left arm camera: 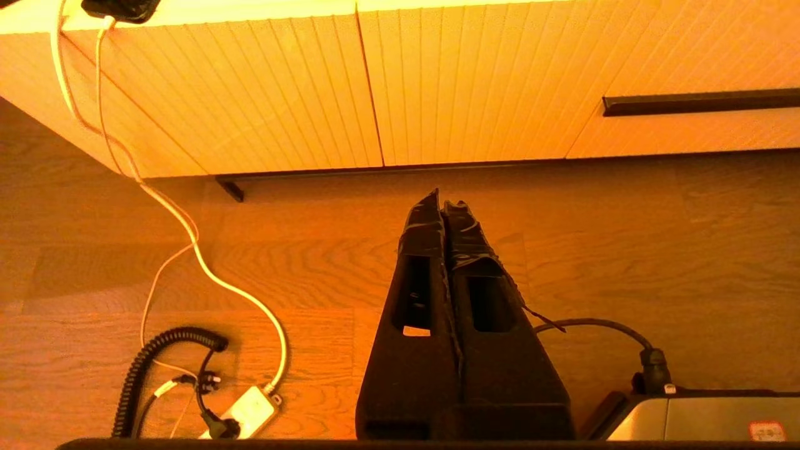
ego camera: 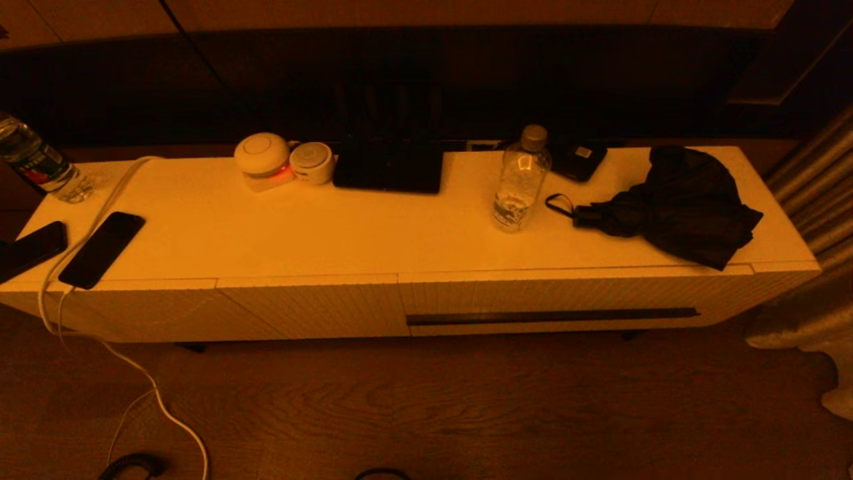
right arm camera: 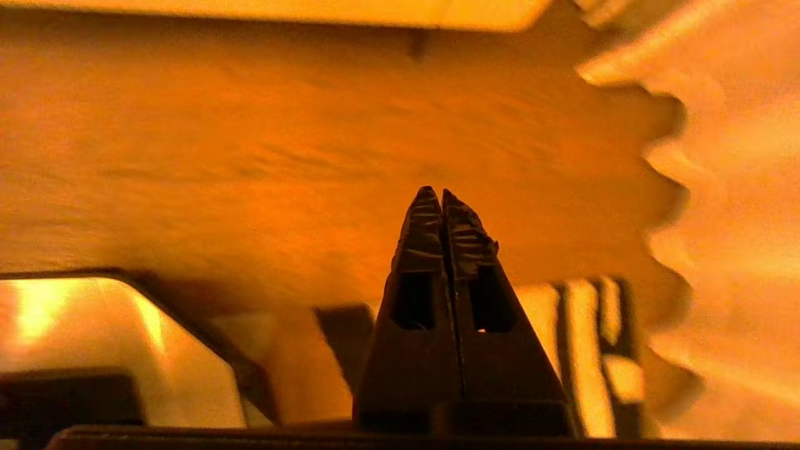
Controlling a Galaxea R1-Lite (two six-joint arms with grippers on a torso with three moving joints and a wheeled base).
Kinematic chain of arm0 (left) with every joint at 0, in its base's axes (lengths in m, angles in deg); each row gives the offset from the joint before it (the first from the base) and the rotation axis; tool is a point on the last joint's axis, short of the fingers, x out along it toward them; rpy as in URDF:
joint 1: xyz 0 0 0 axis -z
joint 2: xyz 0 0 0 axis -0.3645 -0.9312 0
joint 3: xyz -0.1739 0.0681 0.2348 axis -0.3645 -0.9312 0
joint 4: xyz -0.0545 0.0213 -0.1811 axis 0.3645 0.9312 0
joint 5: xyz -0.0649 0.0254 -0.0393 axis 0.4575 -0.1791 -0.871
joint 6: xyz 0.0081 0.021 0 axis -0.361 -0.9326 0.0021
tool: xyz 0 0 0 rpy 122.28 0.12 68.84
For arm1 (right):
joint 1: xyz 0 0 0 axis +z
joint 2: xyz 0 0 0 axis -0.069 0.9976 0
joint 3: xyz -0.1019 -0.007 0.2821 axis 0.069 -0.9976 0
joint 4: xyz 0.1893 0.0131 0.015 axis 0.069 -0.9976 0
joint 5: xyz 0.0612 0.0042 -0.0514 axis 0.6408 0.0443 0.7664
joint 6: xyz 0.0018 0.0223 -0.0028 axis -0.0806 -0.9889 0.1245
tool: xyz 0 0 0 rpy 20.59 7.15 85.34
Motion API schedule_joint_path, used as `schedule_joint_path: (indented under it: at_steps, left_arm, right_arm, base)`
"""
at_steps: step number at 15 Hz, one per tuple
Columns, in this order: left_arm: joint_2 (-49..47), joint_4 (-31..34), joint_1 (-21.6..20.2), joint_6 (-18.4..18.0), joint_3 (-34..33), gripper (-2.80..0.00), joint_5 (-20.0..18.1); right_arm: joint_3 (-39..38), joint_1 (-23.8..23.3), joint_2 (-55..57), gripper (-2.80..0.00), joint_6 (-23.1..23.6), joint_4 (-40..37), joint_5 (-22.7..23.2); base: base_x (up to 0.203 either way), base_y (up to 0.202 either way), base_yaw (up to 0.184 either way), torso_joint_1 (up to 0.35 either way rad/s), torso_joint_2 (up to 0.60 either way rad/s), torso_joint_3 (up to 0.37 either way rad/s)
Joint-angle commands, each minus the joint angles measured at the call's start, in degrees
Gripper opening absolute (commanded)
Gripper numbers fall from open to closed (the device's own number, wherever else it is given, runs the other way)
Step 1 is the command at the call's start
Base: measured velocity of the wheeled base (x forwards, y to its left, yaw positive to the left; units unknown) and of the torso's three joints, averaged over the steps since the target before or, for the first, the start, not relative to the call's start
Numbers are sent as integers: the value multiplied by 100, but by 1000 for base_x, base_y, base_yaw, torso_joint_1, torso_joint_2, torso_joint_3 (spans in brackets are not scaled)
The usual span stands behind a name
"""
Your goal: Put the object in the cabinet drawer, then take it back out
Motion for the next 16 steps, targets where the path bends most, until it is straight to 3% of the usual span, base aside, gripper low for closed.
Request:
schedule_joint_path:
  at_steps: [1, 5, 8, 11, 16]
  left_arm:
    - [0, 0, 0, -2, 0, -280, 1]
    - [0, 0, 0, -2, 0, -280, 1]
    - [0, 0, 0, -2, 0, -280, 1]
    - [0, 0, 0, -2, 0, -280, 1]
    - [0, 0, 0, -2, 0, -280, 1]
  right_arm:
    - [-97, -1, -226, -280, 20, 150, 35]
    - [-603, -1, -232, -280, 426, 1589, 697]
    - [-939, -1, -235, -280, 384, 1881, 911]
    - [-1474, -1, -233, -280, 393, 2681, 1049]
    - [-1471, -1, -226, -280, -161, 2583, 1050]
  base:
    - [0, 0, 0, 0, 0, 0]
    - [0, 0, 0, 0, 0, 0]
    - [0, 0, 0, 0, 0, 0]
    - [0, 0, 0, 0, 0, 0]
    - [0, 0, 0, 0, 0, 0]
